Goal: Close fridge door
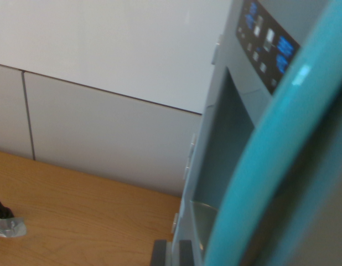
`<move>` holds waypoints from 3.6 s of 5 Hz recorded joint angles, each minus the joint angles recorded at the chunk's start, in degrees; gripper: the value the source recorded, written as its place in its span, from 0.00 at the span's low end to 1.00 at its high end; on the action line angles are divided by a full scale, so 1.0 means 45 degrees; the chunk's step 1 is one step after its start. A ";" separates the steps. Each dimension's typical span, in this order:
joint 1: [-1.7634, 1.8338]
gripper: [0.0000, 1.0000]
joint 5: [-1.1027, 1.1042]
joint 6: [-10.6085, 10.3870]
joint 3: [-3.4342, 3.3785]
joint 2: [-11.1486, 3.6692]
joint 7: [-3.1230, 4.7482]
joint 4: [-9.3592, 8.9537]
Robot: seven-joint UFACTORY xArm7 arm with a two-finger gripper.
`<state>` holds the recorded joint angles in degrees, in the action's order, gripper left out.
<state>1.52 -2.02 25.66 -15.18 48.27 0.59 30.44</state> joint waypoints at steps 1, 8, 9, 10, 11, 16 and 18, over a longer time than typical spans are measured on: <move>0.0000 1.00 0.0000 0.0000 0.0000 0.0000 0.0000 0.0000; -0.0014 1.00 0.0000 -0.0263 0.0644 -0.2500 0.0000 0.1615; -0.0014 1.00 0.0000 -0.0263 0.0644 -0.2500 0.0000 0.1615; -0.0015 1.00 0.0000 -0.0263 0.1165 -0.2575 0.0000 0.1626; -0.0015 1.00 0.0000 -0.0263 0.1165 -0.2575 0.0000 0.1626; -0.0016 1.00 0.0000 -0.0320 0.2322 -0.3822 0.0000 0.2581; -0.0016 1.00 0.0000 -0.0368 0.2632 -0.4113 0.0000 0.2842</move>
<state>1.45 -2.02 24.00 -3.33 29.77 0.59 43.23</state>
